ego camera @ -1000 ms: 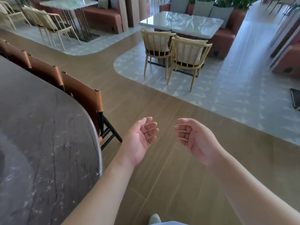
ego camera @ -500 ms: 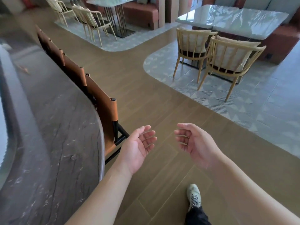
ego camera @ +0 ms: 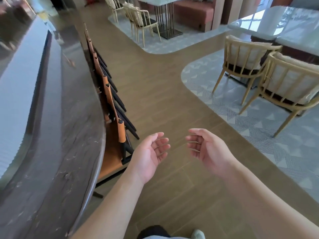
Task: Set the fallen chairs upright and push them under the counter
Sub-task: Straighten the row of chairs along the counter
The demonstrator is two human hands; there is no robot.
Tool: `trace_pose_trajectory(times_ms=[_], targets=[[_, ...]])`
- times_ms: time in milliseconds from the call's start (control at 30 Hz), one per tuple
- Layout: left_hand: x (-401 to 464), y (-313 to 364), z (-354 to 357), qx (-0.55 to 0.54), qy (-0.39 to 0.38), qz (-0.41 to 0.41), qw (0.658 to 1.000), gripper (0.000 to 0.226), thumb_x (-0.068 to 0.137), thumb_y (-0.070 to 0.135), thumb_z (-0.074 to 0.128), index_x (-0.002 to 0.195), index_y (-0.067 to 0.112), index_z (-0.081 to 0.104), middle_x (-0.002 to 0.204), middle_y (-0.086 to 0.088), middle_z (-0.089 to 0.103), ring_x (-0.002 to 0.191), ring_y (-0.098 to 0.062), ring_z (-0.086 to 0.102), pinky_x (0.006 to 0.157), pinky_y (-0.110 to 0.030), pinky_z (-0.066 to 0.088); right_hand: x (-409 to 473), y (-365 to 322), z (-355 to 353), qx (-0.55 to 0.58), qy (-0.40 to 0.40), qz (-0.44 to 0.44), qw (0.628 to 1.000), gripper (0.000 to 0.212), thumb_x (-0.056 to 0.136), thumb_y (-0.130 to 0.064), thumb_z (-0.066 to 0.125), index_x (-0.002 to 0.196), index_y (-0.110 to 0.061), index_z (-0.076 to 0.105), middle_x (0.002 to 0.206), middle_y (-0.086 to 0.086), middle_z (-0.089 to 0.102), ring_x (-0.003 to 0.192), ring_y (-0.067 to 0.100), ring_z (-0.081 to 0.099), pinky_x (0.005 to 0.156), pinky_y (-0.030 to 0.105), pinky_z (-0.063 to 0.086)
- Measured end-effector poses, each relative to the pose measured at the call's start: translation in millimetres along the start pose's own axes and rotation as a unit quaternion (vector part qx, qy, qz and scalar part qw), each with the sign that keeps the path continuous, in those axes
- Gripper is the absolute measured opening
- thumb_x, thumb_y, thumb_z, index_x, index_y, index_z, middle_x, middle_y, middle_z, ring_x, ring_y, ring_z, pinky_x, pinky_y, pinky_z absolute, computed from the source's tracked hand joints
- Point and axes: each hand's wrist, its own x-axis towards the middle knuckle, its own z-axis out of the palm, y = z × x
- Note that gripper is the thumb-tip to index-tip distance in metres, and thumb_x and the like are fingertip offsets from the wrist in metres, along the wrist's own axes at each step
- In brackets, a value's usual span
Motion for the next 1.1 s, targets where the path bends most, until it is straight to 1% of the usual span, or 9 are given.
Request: trace_pose_trajectory(times_ms=[133,233,367,433,533,667,867,1000,1100], targets=[[19,10,0,-0.027,0.040,0.020,0.999,0.027,0.099,0.029,0.052,0.116,0.017,0.069,0.101,-0.004,0.073,0.088,-0.019,0.070,0.082,-0.037,0.048,32,-11,4,-0.017,-0.028,0.024,0.999,0.017,0.088,-0.025,0.064,0.103,-0.018,0.070,0.087,0.004,0.069,0.070,0.017,0.064,0.058,0.029,0.047],[37,21,-6,-0.038,0.065,0.041,0.996,0.028,0.098,0.030,0.053,0.117,0.017,0.069,0.101,-0.004,0.073,0.088,-0.019,0.071,0.082,-0.037,0.049,59,-18,11,-0.026,-0.036,0.041,0.998,0.016,0.090,-0.023,0.063,0.102,-0.016,0.069,0.086,0.004,0.069,0.067,0.017,0.063,0.057,0.029,0.047],[73,37,-22,-0.070,0.085,0.060,0.992,0.030,0.098,0.031,0.052,0.119,0.016,0.067,0.101,-0.003,0.073,0.088,-0.018,0.071,0.081,-0.036,0.049,99,-27,24,-0.041,-0.054,0.045,0.997,0.017,0.089,-0.024,0.063,0.103,-0.016,0.069,0.085,0.004,0.069,0.067,0.015,0.064,0.054,0.027,0.047],[97,48,-29,-0.085,0.088,0.064,0.990,0.030,0.098,0.031,0.051,0.119,0.016,0.067,0.101,-0.003,0.073,0.088,-0.017,0.071,0.080,-0.035,0.049,121,-33,31,-0.053,-0.059,0.047,0.996,0.021,0.085,-0.026,0.065,0.103,-0.016,0.069,0.085,0.004,0.069,0.067,0.016,0.063,0.053,0.027,0.048],[140,65,-36,-0.101,0.087,0.061,0.989,0.030,0.099,0.032,0.050,0.118,0.017,0.068,0.102,-0.003,0.073,0.088,-0.018,0.071,0.080,-0.035,0.050,159,-45,41,-0.068,-0.048,0.048,0.995,0.033,0.074,-0.030,0.067,0.103,-0.014,0.069,0.085,0.004,0.069,0.067,0.017,0.063,0.055,0.028,0.048],[202,95,-46,-0.139,0.082,0.042,0.986,0.027,0.098,0.030,0.052,0.116,0.016,0.068,0.099,-0.004,0.073,0.085,-0.019,0.071,0.078,-0.035,0.051,220,-62,56,-0.072,-0.023,0.050,0.996,0.025,0.083,-0.026,0.065,0.103,-0.013,0.071,0.086,0.007,0.069,0.068,0.018,0.063,0.057,0.030,0.049],[274,151,-79,-0.160,0.078,0.042,0.983,0.027,0.097,0.029,0.053,0.115,0.016,0.069,0.099,-0.005,0.072,0.087,-0.020,0.071,0.079,-0.036,0.051,311,-83,123,-0.098,-0.051,0.055,0.992,0.030,0.077,-0.029,0.066,0.102,-0.014,0.070,0.086,0.007,0.070,0.067,0.017,0.064,0.055,0.028,0.050],[302,190,-107,-0.169,0.104,0.062,0.978,0.027,0.097,0.030,0.054,0.115,0.015,0.070,0.098,-0.005,0.073,0.085,-0.020,0.071,0.083,-0.036,0.049,356,-86,170,-0.112,-0.089,0.063,0.988,0.028,0.074,-0.031,0.068,0.098,-0.016,0.073,0.089,0.008,0.071,0.069,0.018,0.065,0.056,0.030,0.051],[313,210,-126,-0.178,0.126,0.080,0.973,0.028,0.097,0.030,0.054,0.114,0.015,0.070,0.100,-0.005,0.073,0.085,-0.019,0.071,0.083,-0.036,0.050,381,-85,195,-0.128,-0.104,0.079,0.983,0.030,0.072,-0.033,0.070,0.097,-0.018,0.075,0.090,0.007,0.072,0.070,0.018,0.065,0.055,0.030,0.052]])
